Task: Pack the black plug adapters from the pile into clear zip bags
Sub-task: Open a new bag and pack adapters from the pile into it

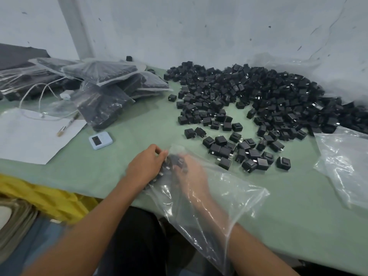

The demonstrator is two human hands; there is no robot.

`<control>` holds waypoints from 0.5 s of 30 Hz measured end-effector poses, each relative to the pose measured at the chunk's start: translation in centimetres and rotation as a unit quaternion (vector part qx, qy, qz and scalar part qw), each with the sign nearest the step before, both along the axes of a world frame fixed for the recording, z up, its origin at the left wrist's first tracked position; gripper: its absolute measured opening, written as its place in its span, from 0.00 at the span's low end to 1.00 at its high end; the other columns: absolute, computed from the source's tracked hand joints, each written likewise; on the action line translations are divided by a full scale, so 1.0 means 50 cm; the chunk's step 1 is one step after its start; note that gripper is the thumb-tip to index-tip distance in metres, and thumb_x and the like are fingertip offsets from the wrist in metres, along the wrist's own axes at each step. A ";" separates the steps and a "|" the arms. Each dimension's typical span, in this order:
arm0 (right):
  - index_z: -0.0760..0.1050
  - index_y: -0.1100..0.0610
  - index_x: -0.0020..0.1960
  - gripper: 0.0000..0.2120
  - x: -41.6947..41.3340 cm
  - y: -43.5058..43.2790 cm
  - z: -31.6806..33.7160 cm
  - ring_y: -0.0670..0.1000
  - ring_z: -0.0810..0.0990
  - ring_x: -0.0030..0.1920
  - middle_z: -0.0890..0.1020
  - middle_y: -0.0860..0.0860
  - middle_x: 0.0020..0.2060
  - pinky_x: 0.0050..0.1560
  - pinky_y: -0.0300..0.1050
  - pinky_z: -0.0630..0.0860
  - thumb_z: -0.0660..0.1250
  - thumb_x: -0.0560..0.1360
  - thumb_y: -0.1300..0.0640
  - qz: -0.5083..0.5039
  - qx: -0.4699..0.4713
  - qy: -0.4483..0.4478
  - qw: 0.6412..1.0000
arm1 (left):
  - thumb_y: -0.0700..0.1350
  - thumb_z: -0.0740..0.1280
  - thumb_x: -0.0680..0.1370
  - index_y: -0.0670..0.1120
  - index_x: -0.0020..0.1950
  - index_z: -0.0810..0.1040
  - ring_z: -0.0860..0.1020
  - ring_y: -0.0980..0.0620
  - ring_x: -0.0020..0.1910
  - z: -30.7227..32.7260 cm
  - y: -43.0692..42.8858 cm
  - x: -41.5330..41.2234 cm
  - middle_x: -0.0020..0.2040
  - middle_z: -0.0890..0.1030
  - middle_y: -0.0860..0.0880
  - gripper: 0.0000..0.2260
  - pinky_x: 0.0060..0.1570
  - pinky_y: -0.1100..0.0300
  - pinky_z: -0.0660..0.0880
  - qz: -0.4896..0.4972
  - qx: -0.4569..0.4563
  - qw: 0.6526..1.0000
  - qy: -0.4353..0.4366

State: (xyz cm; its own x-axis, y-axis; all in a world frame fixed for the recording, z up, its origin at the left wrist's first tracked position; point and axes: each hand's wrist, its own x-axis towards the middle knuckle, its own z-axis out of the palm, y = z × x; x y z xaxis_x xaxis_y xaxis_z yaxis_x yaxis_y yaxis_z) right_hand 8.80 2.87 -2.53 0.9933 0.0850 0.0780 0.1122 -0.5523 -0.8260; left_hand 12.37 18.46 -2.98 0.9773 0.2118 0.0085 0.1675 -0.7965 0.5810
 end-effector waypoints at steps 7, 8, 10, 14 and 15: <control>0.74 0.54 0.66 0.14 -0.005 -0.020 -0.016 0.54 0.78 0.59 0.80 0.53 0.58 0.59 0.48 0.73 0.61 0.82 0.56 0.044 -0.074 -0.003 0.996 | 0.63 0.54 0.82 0.54 0.48 0.74 0.80 0.53 0.37 -0.006 0.002 0.002 0.34 0.82 0.55 0.15 0.43 0.53 0.75 0.003 0.014 1.000 -0.005; 0.73 0.55 0.68 0.15 -0.004 -0.022 -0.016 0.54 0.77 0.61 0.79 0.53 0.61 0.62 0.47 0.71 0.61 0.82 0.57 0.054 -0.082 -0.010 0.995 | 0.63 0.54 0.82 0.54 0.48 0.74 0.80 0.53 0.37 -0.006 0.002 0.002 0.34 0.82 0.55 0.15 0.43 0.53 0.75 0.005 0.015 1.000 -0.006; 0.71 0.56 0.70 0.18 0.002 -0.022 -0.015 0.55 0.76 0.63 0.78 0.54 0.63 0.63 0.48 0.70 0.62 0.81 0.57 0.060 -0.093 -0.018 0.994 | 0.63 0.55 0.82 0.54 0.47 0.74 0.80 0.52 0.37 -0.006 0.003 0.003 0.34 0.82 0.54 0.16 0.43 0.53 0.76 0.007 0.015 1.000 -0.007; 0.66 0.56 0.75 0.23 0.015 -0.019 -0.013 0.55 0.72 0.68 0.73 0.54 0.69 0.67 0.48 0.67 0.63 0.81 0.54 0.074 -0.112 -0.026 0.991 | 0.63 0.55 0.82 0.55 0.47 0.73 0.80 0.54 0.36 -0.007 0.001 0.004 0.34 0.82 0.55 0.15 0.40 0.54 0.75 0.004 0.013 1.000 -0.005; 0.66 0.55 0.75 0.23 0.019 -0.018 -0.013 0.56 0.72 0.68 0.73 0.55 0.69 0.66 0.49 0.68 0.62 0.82 0.53 0.086 -0.132 -0.030 0.987 | 0.63 0.55 0.82 0.55 0.47 0.73 0.80 0.54 0.37 -0.007 0.001 0.005 0.35 0.82 0.55 0.15 0.40 0.55 0.73 0.003 0.016 1.000 -0.005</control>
State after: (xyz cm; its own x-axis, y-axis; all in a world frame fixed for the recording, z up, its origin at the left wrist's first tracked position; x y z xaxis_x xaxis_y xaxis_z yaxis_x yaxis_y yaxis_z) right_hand 9.74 1.99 -3.16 0.9566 0.2774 0.0891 0.2677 -0.7159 -0.6448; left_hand 12.62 18.51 -3.32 0.9760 0.2162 0.0250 0.1662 -0.8144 0.5560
